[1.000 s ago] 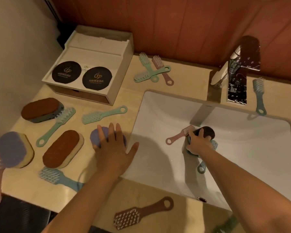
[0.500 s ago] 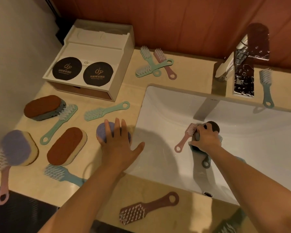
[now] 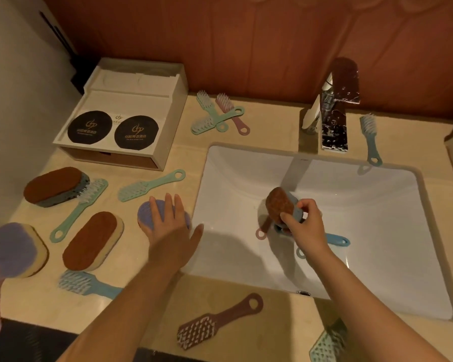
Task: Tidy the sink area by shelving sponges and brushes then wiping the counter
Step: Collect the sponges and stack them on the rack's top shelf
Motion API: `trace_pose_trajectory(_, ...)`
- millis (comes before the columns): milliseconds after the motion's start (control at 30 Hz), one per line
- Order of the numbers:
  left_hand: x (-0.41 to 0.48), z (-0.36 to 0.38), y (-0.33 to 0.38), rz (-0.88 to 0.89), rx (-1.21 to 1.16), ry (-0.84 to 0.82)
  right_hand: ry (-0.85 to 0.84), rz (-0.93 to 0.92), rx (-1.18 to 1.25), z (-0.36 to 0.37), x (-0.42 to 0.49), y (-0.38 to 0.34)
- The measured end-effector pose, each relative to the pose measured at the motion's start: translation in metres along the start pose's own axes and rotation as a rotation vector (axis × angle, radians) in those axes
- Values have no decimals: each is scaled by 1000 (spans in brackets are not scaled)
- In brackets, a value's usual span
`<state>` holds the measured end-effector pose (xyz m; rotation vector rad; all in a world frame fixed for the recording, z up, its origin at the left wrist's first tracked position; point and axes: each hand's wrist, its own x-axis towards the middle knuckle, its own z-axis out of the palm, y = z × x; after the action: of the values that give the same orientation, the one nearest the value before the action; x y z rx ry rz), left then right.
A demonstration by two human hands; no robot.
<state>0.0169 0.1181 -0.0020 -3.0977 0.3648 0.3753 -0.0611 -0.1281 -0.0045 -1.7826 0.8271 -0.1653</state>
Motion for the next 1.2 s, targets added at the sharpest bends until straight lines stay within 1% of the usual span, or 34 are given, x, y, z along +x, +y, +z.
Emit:
trace_pose_trajectory(33, 0, -1, 1, 4, 4, 19, -4, 8, 54, 0, -9, -6)
trace_pose_trajectory(133, -1, -1, 3, -53, -30, -36, -25, 31, 216, -3, -30, -17)
trace_pose_trajectory(200, -1, -2, 0, -51, -90, -11, -47, 55, 344, -7, -41, -26)
trace_pose_trajectory(300, -7, -12, -4, -57, -349, 41, -47, 88, 443, -8, -51, -35)
trace_pose_trajectory(400, -17, -33, 0, -69, -688, 168, -20, 84, 445, -7, -55, -41)
trace_pose_trajectory(467, -27, -54, 12, -49, -911, 237, -51, 72, 487, -8, -58, -46)
trace_pose_trajectory(533, -37, -71, 26, -16, -1084, 239, -78, 69, 532, -10, -62, -48)
trace_pose_trajectory(600, -38, -79, 36, -51, -1328, 147, -81, 88, 556, -9, -63, -51)
trace_pose_trajectory(700, -36, -83, 52, -271, -1856, -151, -71, 130, 636, -12, -62, -56)
trace_pose_trajectory(767, -36, -82, 62, -373, -2009, -289, -73, 147, 685, -12, -60, -61)
trace_pose_trajectory(833, -38, -82, 72, -441, -2124, -380, -69, 171, 763, -12, -58, -65)
trace_pose_trajectory(900, -42, -82, 84, -475, -2213, -442, -51, 219, 866, -11, -57, -68)
trace_pose_trajectory(1000, -46, -81, 99, -442, -2224, -491, -26, 313, 979, -9, -59, -74)
trace_pose_trajectory(1067, -47, -80, 109, -404, -2221, -497, 4, 313, 970, -7, -59, -76)
trace_pose_trajectory(1200, -51, -80, 122, -297, -2194, -486, 61, 242, 867, -6, -62, -74)
